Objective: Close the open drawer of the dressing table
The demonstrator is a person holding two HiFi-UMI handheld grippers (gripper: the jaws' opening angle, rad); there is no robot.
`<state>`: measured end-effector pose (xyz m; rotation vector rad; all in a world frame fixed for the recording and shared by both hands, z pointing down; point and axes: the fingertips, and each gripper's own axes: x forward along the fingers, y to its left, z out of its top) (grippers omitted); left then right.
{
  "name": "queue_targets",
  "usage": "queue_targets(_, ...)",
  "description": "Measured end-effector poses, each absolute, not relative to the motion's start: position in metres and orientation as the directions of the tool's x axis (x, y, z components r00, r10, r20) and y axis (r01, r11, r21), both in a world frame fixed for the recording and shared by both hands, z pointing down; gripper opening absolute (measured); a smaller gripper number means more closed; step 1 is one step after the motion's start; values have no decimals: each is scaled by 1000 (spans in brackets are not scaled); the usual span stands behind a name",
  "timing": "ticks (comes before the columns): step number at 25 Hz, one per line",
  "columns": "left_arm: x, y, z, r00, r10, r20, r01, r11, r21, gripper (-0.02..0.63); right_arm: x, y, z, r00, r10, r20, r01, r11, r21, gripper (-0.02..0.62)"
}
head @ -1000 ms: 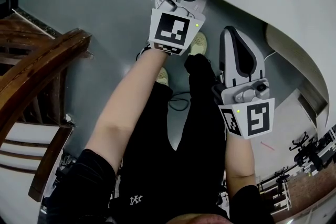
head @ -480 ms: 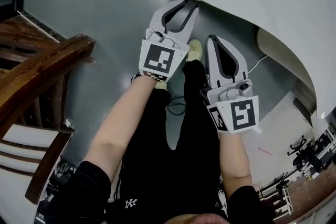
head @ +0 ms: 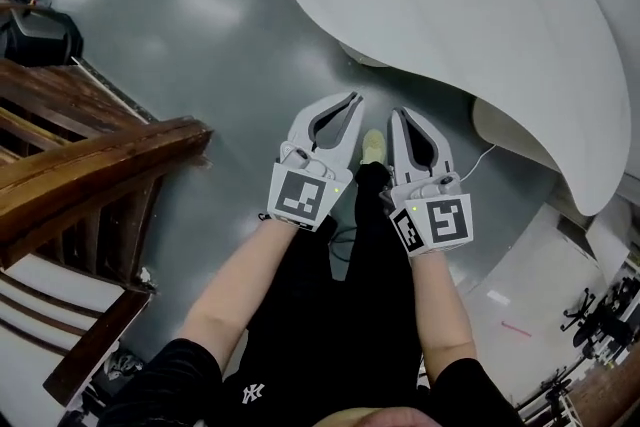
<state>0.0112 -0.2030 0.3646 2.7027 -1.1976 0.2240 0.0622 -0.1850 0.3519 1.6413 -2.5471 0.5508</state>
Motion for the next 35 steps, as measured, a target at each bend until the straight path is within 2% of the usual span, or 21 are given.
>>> queue_targets(7,9,-164,291,672,-703,234,-738,-662,131,11,60,-166,282,-428,-879,211,-893,374,-250,15)
queue_targets(17,6,-133,198,683,-704,195,-729,-674,121,10,50,-144,196,-431,-888,162,-892,392,-224,15)
queue_targets(35,-10,-108,93,684,-724,88,-729,-681,68,11,28,-117,99,-466,-881,75,-881,455,-132,14)
